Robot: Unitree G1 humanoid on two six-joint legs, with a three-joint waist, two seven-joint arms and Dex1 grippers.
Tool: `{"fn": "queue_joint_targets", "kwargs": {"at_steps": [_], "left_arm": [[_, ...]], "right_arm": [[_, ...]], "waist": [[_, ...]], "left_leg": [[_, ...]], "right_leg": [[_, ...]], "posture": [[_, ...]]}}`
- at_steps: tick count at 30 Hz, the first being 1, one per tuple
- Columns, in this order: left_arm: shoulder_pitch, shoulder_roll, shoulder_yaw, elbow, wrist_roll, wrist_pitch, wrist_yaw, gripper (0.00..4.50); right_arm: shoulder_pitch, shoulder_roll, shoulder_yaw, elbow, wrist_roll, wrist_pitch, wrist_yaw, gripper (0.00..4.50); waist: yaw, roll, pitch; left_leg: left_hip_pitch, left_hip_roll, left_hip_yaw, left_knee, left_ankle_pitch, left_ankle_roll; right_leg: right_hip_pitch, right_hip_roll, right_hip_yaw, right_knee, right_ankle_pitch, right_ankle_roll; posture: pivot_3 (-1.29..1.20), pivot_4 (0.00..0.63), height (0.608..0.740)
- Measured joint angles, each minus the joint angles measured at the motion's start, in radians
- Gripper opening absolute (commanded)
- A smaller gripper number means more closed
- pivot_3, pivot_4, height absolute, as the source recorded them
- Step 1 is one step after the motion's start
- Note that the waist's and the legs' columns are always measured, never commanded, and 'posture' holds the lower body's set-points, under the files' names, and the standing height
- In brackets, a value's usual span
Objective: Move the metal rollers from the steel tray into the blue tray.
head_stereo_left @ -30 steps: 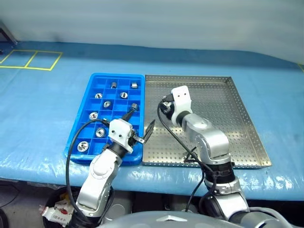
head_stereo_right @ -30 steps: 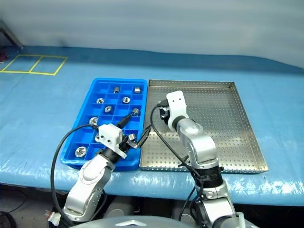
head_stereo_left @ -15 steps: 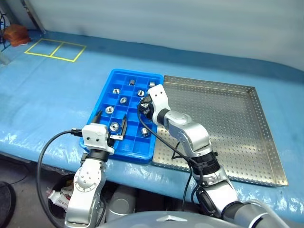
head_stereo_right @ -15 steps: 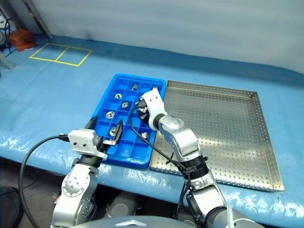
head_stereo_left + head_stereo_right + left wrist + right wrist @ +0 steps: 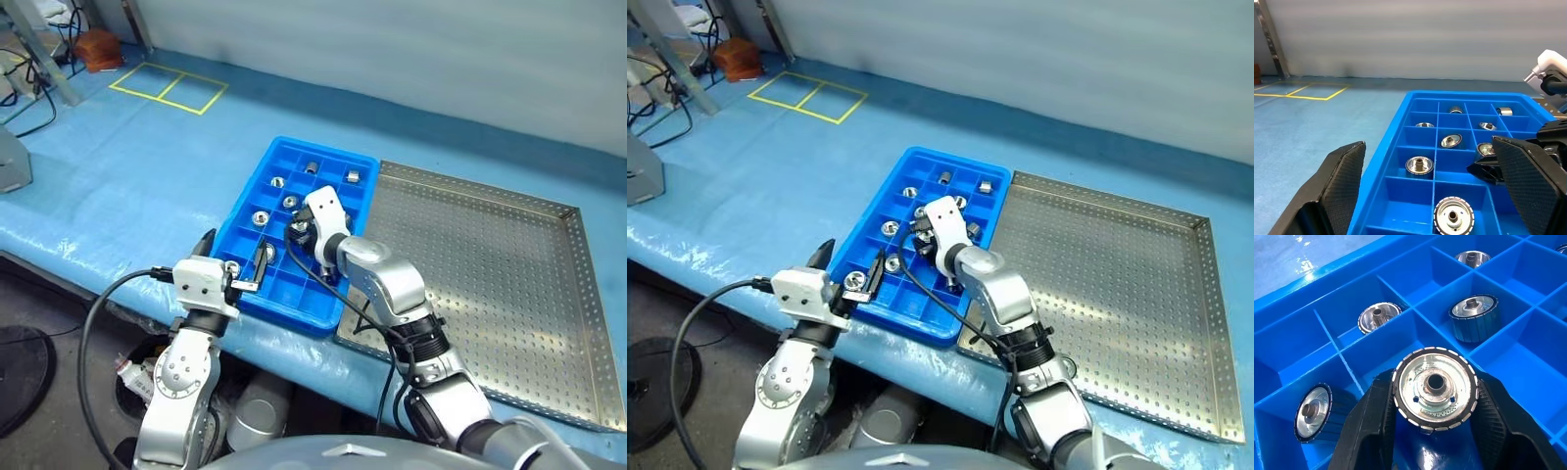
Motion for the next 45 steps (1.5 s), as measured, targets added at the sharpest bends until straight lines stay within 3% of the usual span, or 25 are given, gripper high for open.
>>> {"fn": "queue_joint_targets", "kwargs": {"at_steps": [10, 17, 19, 27, 34, 39, 45], "left_arm": [[-0.037, 0.000, -0.011, 0.023, -0.008, 0.000, -0.034, 4.50], [-0.051, 0.000, -0.015, 0.038, -0.008, 0.000, -0.054, 4.50], [-0.054, 0.000, -0.016, 0.038, -0.008, 0.000, -0.057, 4.50], [-0.104, 0.016, -0.013, 0.070, -0.006, 0.000, -0.077, 4.50], [-0.177, 0.040, -0.019, 0.120, -0.018, 0.001, -0.139, 4.50], [-0.247, 0.050, -0.054, 0.171, -0.021, 0.004, -0.197, 4.50], [-0.313, 0.053, -0.083, 0.237, -0.045, 0.002, -0.259, 4.50]], "right_arm": [[0.030, -0.026, -0.011, -0.081, 0.004, 0.059, -0.006, 1.71], [0.043, -0.021, -0.009, -0.098, 0.009, 0.062, -0.014, 3.99], [0.044, -0.020, -0.005, -0.103, 0.016, 0.065, -0.012, 4.46], [0.047, -0.050, -0.030, -0.215, 0.022, 0.107, -0.020, 4.46], [0.103, -0.115, -0.080, -0.415, 0.045, 0.218, -0.033, 4.46], [0.177, -0.193, -0.166, -0.620, 0.046, 0.380, -0.062, 4.46], [0.246, -0.222, -0.257, -0.798, 0.048, 0.621, -0.089, 4.46]], "waist": [[0.001, 0.000, 0.000], [-0.001, 0.000, 0.000], [-0.001, 0.000, 0.000], [-0.012, 0.000, 0.000], [-0.057, 0.000, 0.000], [-0.124, 0.000, 0.000], [-0.258, 0.000, 0.000]], "left_leg": [[-0.001, 0.000, 0.001, 0.001, 0.000, 0.000], [-0.001, 0.000, 0.000, 0.001, 0.001, -0.001], [-0.001, 0.000, 0.000, 0.002, 0.001, -0.002], [-0.001, 0.001, -0.001, 0.002, 0.002, -0.002], [-0.002, 0.000, -0.001, 0.002, 0.001, -0.002], [-0.002, 0.000, -0.002, 0.003, 0.001, -0.002], [0.002, 0.000, -0.007, 0.002, 0.002, -0.002]], "right_leg": [[0.000, 0.001, -0.001, 0.000, 0.000, 0.000], [0.001, 0.001, -0.001, 0.000, 0.000, 0.000], [0.001, 0.001, -0.002, 0.000, 0.000, 0.000], [0.001, 0.002, -0.002, 0.000, 0.001, -0.001], [0.001, 0.002, -0.002, 0.000, 0.003, -0.005], [0.003, 0.001, -0.002, -0.001, 0.003, -0.006], [0.006, 0.001, -0.002, 0.001, 0.003, -0.008]], "posture": [[0.42, 0.150, 0.740], [0.41, 0.150, 0.740], [0.40, 0.150, 0.740], [0.34, 0.150, 0.740], [0.23, 0.150, 0.740], [0.14, 0.150, 0.740], [0.09, 0.150, 0.740]]}}
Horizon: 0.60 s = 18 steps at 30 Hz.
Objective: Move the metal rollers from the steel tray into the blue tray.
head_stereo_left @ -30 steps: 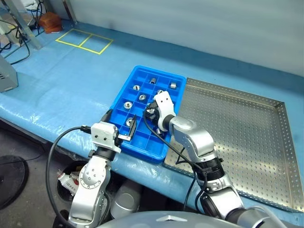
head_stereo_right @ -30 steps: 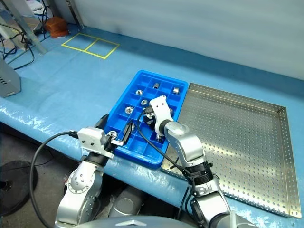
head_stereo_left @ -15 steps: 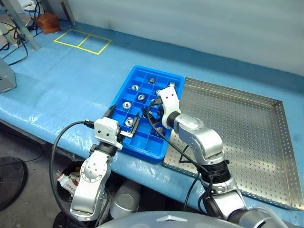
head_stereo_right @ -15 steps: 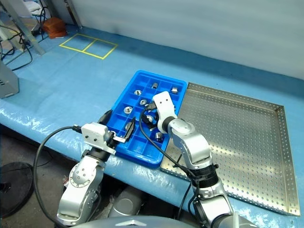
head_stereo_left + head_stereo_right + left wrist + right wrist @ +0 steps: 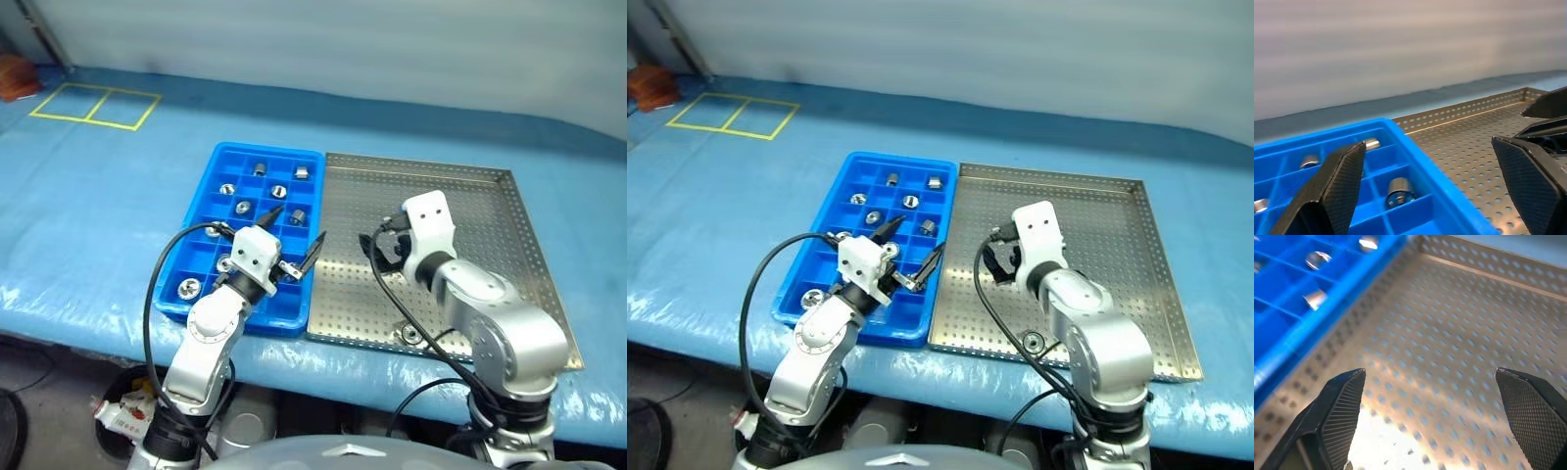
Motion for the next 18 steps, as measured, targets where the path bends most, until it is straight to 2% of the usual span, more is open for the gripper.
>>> {"fn": "queue_joint_targets", "kwargs": {"at_steps": [3, 6, 14, 18], "left_arm": [[-0.022, -0.007, -0.016, 0.031, -0.012, 0.000, -0.029, 4.50], [-0.028, -0.016, -0.031, 0.041, -0.023, -0.001, -0.047, 4.50], [-0.008, -0.012, -0.071, 0.047, -0.056, -0.030, -0.113, 4.50], [0.022, 0.033, -0.085, 0.046, -0.110, -0.029, -0.192, 4.50]], "right_arm": [[0.019, 0.044, -0.054, -0.068, -0.009, 0.124, -0.024, 4.46], [0.045, 0.070, -0.075, -0.108, -0.005, 0.162, -0.035, 4.46], [0.184, 0.094, -0.096, -0.156, 0.074, 0.162, -0.040, 4.46], [0.241, 0.085, -0.099, -0.170, 0.129, 0.162, -0.059, 4.46]], "waist": [[-0.054, 0.000, 0.000], [-0.093, 0.001, 0.000], [-0.124, 0.000, 0.000], [-0.126, 0.000, 0.000]], "left_leg": [[0.002, 0.000, -0.001, 0.000, 0.000, 0.000], [0.006, 0.000, -0.001, 0.000, 0.000, 0.000], [0.012, 0.004, 0.001, -0.001, 0.000, 0.000], [0.013, 0.005, 0.002, -0.001, 0.000, 0.000]], "right_leg": [[0.001, 0.000, 0.000, 0.001, 0.000, 0.000], [0.005, 0.000, 0.000, 0.001, 0.000, 0.000], [0.010, -0.001, 0.003, 0.001, -0.005, 0.001], [0.010, -0.001, 0.004, 0.001, -0.005, 0.001]], "posture": [[0.01, 0.150, 0.740], [0.00, 0.150, 0.740], [-0.01, 0.150, 0.740], [0.00, 0.150, 0.740]]}}
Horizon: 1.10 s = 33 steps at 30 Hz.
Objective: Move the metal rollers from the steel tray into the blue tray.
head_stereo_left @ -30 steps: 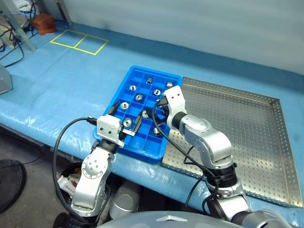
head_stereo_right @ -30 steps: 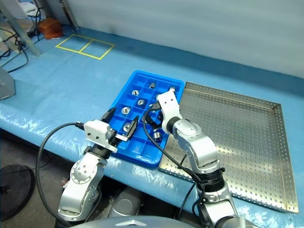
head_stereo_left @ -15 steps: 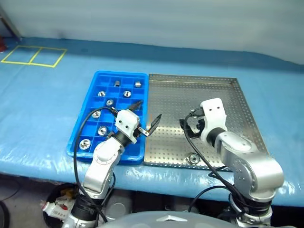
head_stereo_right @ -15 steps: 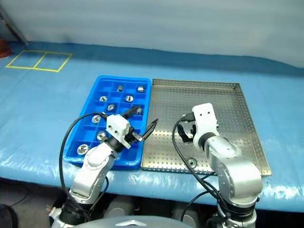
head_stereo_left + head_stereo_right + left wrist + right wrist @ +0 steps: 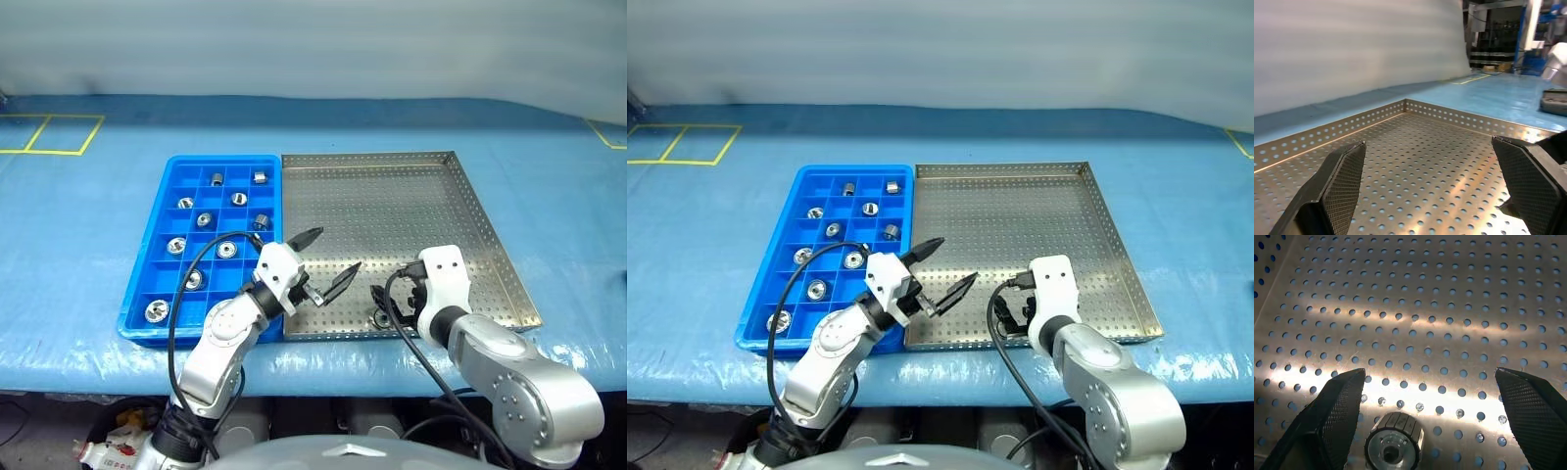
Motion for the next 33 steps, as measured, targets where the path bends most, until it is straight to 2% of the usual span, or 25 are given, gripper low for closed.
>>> {"fn": "queue_joint_targets", "kwargs": {"at_steps": [11, 20, 27, 33], "left_arm": [[0.022, 0.191, -0.020, -0.064, -0.058, 0.076, -0.178, 4.50], [0.023, 0.213, -0.016, -0.088, -0.070, 0.083, -0.205, 4.50], [0.028, 0.215, 0.002, -0.088, -0.081, 0.082, -0.200, 4.50], [0.031, 0.216, 0.003, -0.088, -0.084, 0.082, -0.193, 4.50]], "right_arm": [[0.026, -0.010, -0.006, 0.013, 0.176, 0.000, -0.107, 4.46], [0.019, -0.017, -0.058, 0.102, 0.358, 0.000, -0.260, 4.46], [-0.025, -0.001, -0.128, 0.198, 0.625, 0.000, -0.464, 4.46], [-0.059, -0.014, -0.164, 0.317, 0.951, 0.000, -0.733, 4.46]], "waist": [[0.003, 0.000, 0.000], [0.004, 0.000, 0.000], [0.004, -0.001, 0.001], [0.004, -0.001, 0.001]], "left_leg": [[0.000, 0.001, 0.002, -0.001, 0.000, 0.000], [0.000, 0.001, 0.002, -0.001, 0.000, 0.000], [0.000, 0.002, 0.003, -0.002, 0.000, 0.000], [0.000, 0.002, 0.004, -0.002, -0.001, 0.001]], "right_leg": [[0.000, 0.000, 0.001, -0.001, -0.001, 0.000], [-0.001, 0.000, 0.002, -0.001, -0.001, 0.000], [-0.002, 0.001, 0.003, -0.001, -0.001, 0.000], [-0.002, 0.001, 0.004, -0.002, -0.001, 0.000]], "posture": [[0.04, 0.150, 0.740], [0.06, 0.150, 0.740], [0.06, 0.150, 0.740], [0.08, 0.150, 0.740]]}}
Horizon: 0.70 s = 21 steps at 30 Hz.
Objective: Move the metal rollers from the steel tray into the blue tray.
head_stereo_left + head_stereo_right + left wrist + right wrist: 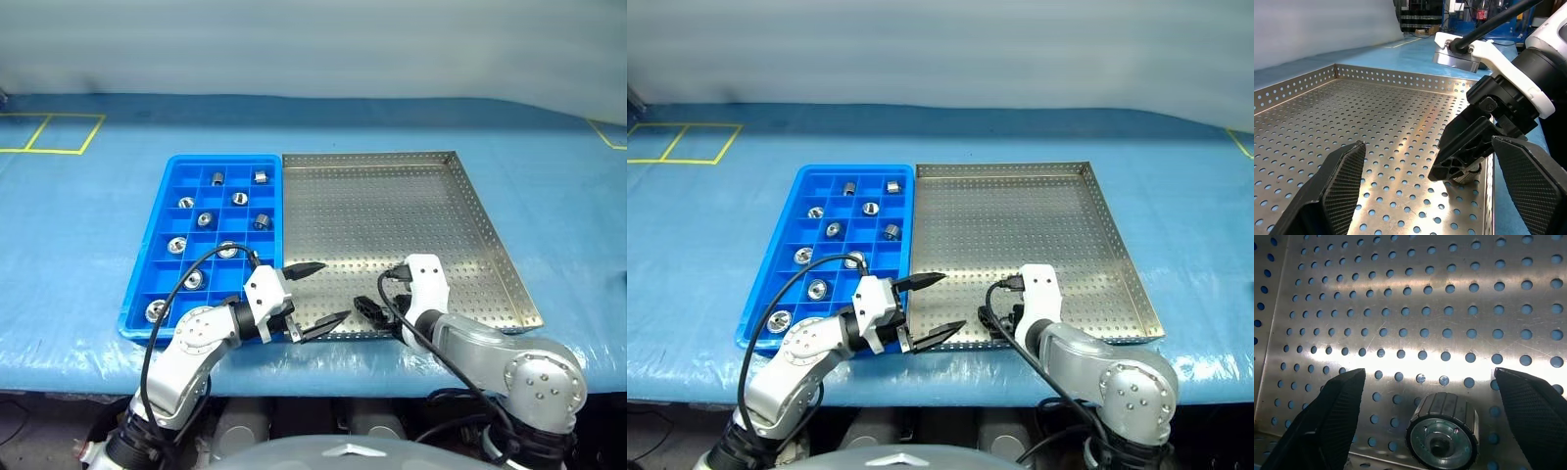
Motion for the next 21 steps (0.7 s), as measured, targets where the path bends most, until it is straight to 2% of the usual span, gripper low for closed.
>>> {"fn": "queue_joint_targets", "kwargs": {"at_steps": [1, 4, 6, 7, 13, 21], "left_arm": [[0.000, 0.000, 0.000, 0.000, 0.000, 0.000, 0.001, 4.50], [0.003, 0.000, 0.001, 0.000, 0.000, -0.002, 0.003, 4.50], [0.005, -0.001, 0.002, 0.000, -0.001, -0.002, 0.005, 4.50], [0.005, -0.002, 0.002, 0.000, -0.001, -0.002, 0.007, 4.50], [0.006, -0.007, 0.001, 0.000, -0.001, -0.002, 0.020, 4.50], [0.008, -0.015, -0.001, -0.001, -0.001, -0.002, 0.029, 4.50]], "right_arm": [[0.002, -0.018, 0.006, 0.018, 0.061, -0.011, -0.052, 4.46], [0.011, -0.320, 0.156, 0.092, 0.449, -0.222, -0.322, 4.46], [0.011, -0.463, 0.261, 0.097, 0.618, -0.391, -0.433, 4.46], [0.012, -0.496, 0.298, 0.093, 0.655, -0.441, -0.453, 4.46], [0.009, -0.646, 0.466, 0.034, 0.692, -0.681, -0.459, 4.46], [-0.015, -0.720, 0.560, 0.041, 0.694, -0.780, -0.425, 4.46]], "waist": [[0.000, 0.000, 0.000], [0.000, 0.000, 0.002], [-0.001, -0.003, 0.003], [-0.001, -0.004, 0.004], [0.012, -0.004, 0.004], [0.030, -0.004, 0.004]], "left_leg": [[0.000, 0.000, 0.000, 0.000, 0.000, 0.000], [0.000, -0.004, 0.003, 0.000, 0.000, 0.005], [0.000, -0.004, 0.004, 0.000, -0.001, 0.005], [0.000, -0.004, 0.004, 0.000, -0.001, 0.005], [-0.001, -0.004, 0.004, 0.000, -0.002, 0.007], [-0.002, -0.003, 0.004, 0.000, -0.003, 0.008]], "right_leg": [[0.000, 0.000, 0.000, 0.000, 0.000, 0.000], [0.000, -0.004, 0.004, -0.001, 0.000, 0.001], [0.000, -0.003, 0.006, -0.001, 0.000, 0.002], [0.000, -0.003, 0.007, -0.002, 0.000, 0.002], [0.000, -0.003, 0.007, -0.003, 0.000, 0.004], [0.002, -0.003, 0.007, -0.010, 0.002, 0.006]], "posture": [[0.08, 0.150, 0.740], [0.08, 0.150, 0.740], [0.08, 0.150, 0.740], [0.08, 0.150, 0.740], [0.08, 0.150, 0.740], [0.10, 0.150, 0.740]]}}
